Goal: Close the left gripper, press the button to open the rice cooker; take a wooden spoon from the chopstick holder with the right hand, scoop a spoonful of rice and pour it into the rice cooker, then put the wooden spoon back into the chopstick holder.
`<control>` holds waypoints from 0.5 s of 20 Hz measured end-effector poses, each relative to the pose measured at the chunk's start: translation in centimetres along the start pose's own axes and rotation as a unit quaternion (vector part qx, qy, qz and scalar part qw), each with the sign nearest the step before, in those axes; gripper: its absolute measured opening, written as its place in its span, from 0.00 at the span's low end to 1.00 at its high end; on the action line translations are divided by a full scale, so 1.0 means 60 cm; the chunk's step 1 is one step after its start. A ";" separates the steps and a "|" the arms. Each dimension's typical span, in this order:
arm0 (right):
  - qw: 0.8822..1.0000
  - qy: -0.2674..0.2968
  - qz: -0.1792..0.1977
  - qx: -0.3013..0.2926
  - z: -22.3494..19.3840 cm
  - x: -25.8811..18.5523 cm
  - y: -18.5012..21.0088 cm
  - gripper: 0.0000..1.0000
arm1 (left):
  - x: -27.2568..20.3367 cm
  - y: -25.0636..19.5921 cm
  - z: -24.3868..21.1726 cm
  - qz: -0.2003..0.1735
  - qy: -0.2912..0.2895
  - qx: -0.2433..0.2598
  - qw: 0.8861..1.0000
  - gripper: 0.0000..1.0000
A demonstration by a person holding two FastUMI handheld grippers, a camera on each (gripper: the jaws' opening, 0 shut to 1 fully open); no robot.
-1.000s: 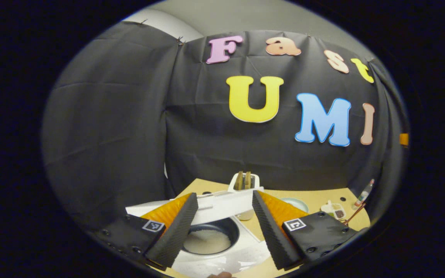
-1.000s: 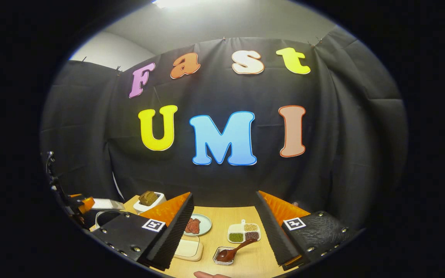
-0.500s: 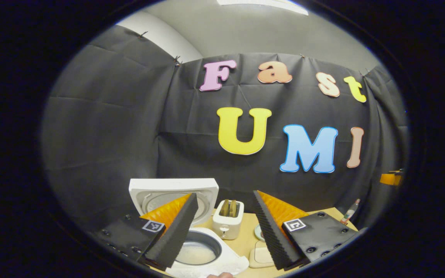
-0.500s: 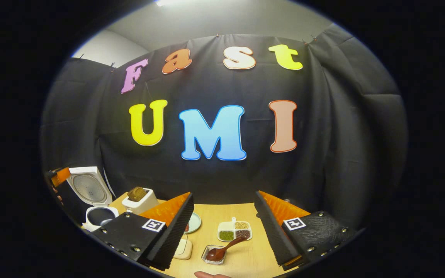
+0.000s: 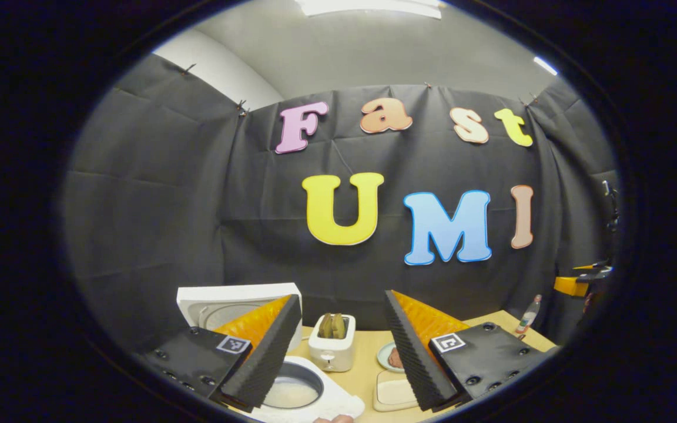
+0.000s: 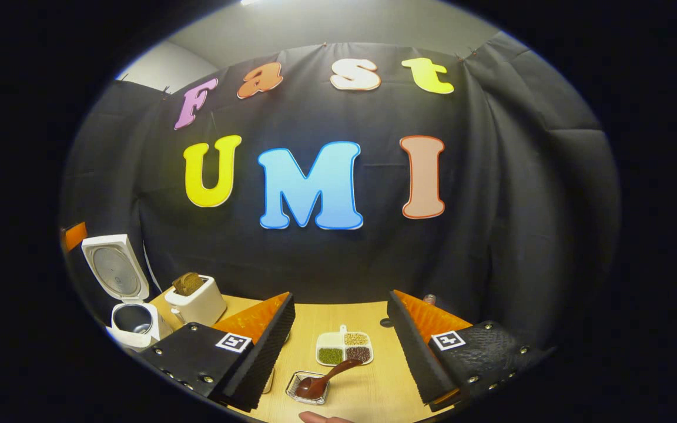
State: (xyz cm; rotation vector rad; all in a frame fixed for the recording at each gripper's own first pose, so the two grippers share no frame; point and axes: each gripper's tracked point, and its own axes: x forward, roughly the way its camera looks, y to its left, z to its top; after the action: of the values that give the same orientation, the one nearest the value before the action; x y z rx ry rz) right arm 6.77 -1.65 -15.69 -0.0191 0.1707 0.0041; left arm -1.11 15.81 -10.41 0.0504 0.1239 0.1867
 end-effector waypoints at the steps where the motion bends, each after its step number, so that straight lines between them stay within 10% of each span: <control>1: 1.000 0.000 0.000 0.002 -0.006 0.004 0.001 0.96 | 0.000 -0.006 -0.008 -0.003 0.005 0.001 1.000 0.94; 10: 0.999 0.038 -0.011 0.035 -0.133 0.102 -0.036 0.96 | 0.014 -0.049 -0.038 -0.012 0.028 0.007 1.000 0.94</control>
State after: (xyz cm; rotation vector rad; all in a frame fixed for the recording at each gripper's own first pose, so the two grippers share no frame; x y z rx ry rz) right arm 11.48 -3.92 -24.58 0.0493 0.2466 -0.0241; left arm -0.03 13.20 -12.97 0.0569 0.1819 0.1643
